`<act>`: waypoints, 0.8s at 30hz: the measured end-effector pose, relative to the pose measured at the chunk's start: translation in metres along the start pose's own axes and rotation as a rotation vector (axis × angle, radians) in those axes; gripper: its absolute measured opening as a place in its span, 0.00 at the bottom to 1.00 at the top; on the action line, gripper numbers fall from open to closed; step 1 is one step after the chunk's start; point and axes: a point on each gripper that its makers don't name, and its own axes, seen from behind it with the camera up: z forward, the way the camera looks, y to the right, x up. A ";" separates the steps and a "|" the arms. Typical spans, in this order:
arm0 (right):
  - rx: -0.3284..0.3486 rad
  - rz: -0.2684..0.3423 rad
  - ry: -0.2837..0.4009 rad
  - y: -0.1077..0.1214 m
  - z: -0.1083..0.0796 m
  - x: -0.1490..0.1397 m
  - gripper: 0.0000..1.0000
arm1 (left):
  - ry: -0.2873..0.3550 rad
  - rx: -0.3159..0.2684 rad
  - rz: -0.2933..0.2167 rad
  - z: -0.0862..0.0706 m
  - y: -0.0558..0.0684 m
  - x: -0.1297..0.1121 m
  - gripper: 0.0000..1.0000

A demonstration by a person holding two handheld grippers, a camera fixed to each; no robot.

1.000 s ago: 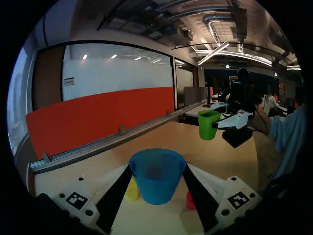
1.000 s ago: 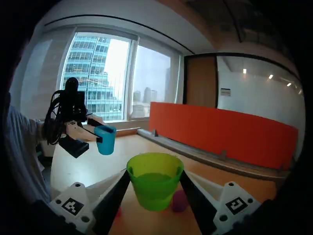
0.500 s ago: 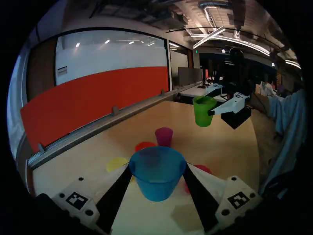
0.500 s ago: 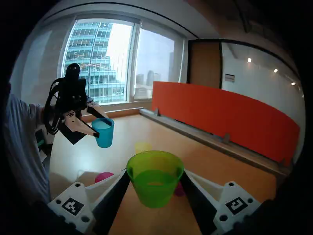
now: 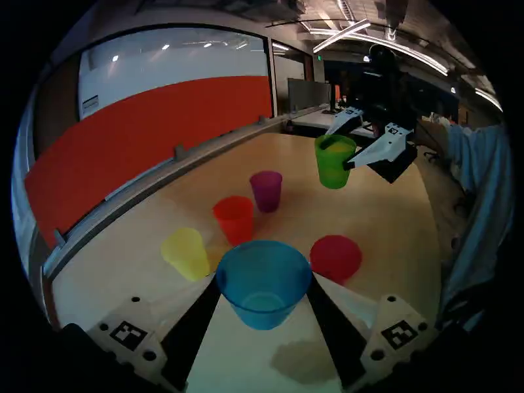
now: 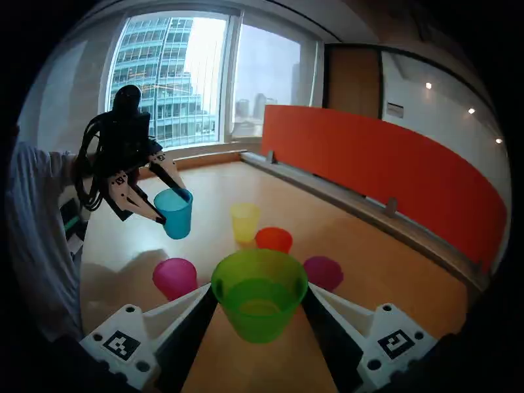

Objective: Pour water

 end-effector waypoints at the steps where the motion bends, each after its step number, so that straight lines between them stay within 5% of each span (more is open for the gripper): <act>1: 0.003 0.002 -0.008 0.000 0.002 -0.003 0.90 | -0.011 -0.002 0.003 0.002 0.000 -0.004 0.88; 24: 0.048 0.013 -0.132 -0.009 0.033 -0.055 0.90 | -0.105 -0.050 0.005 0.033 0.000 -0.048 0.88</act>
